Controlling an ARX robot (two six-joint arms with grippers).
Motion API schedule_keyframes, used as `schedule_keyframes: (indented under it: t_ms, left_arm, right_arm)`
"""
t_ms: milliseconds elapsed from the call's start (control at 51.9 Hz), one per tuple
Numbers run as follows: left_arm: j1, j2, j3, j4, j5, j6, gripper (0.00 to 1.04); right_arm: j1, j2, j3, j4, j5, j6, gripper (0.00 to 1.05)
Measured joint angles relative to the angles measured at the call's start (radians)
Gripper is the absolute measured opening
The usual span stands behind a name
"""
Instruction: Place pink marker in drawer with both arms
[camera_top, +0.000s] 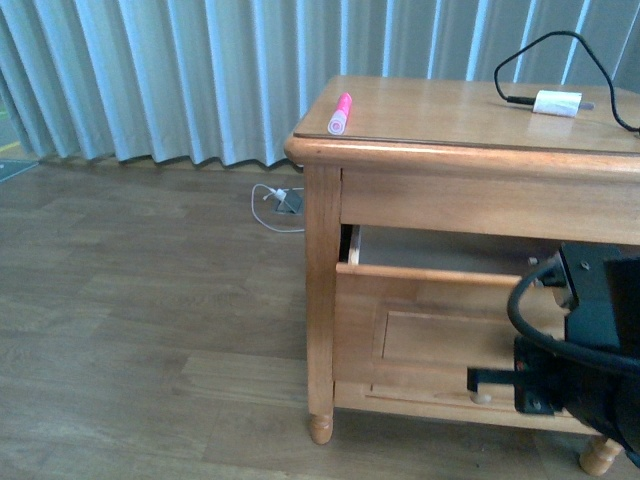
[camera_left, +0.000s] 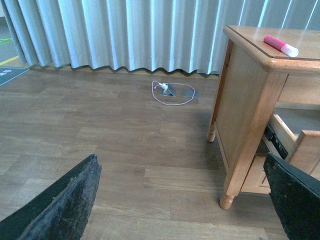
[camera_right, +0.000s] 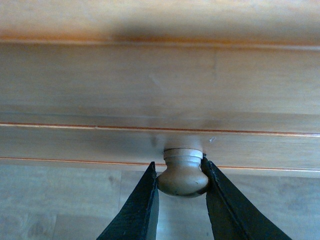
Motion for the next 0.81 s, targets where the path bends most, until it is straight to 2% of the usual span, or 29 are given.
schedule_keyframes:
  t_ms: [154, 405, 520, 636, 771, 809]
  left_arm:
    - [0.000, 0.000, 0.000, 0.000, 0.000, 0.000, 0.99]
    - [0.000, 0.000, 0.000, 0.000, 0.000, 0.000, 0.99]
    - [0.000, 0.000, 0.000, 0.000, 0.000, 0.000, 0.99]
    - [0.000, 0.000, 0.000, 0.000, 0.000, 0.000, 0.99]
    - [0.000, 0.000, 0.000, 0.000, 0.000, 0.000, 0.99]
    - [0.000, 0.000, 0.000, 0.000, 0.000, 0.000, 0.99]
  right_arm:
    - [0.010, -0.144, -0.127, -0.093, -0.037, 0.000, 0.22]
    - [0.027, -0.266, -0.252, -0.093, -0.048, -0.008, 0.21]
    - [0.028, -0.314, -0.280, -0.108, -0.037, 0.008, 0.38]
    - [0.022, -0.414, -0.305, -0.191, -0.024, 0.028, 0.56]
    - [0.001, -0.642, -0.307, -0.377, -0.068, 0.046, 0.77]
    - [-0.019, -0.777, -0.298, -0.479, -0.097, 0.048, 0.88]
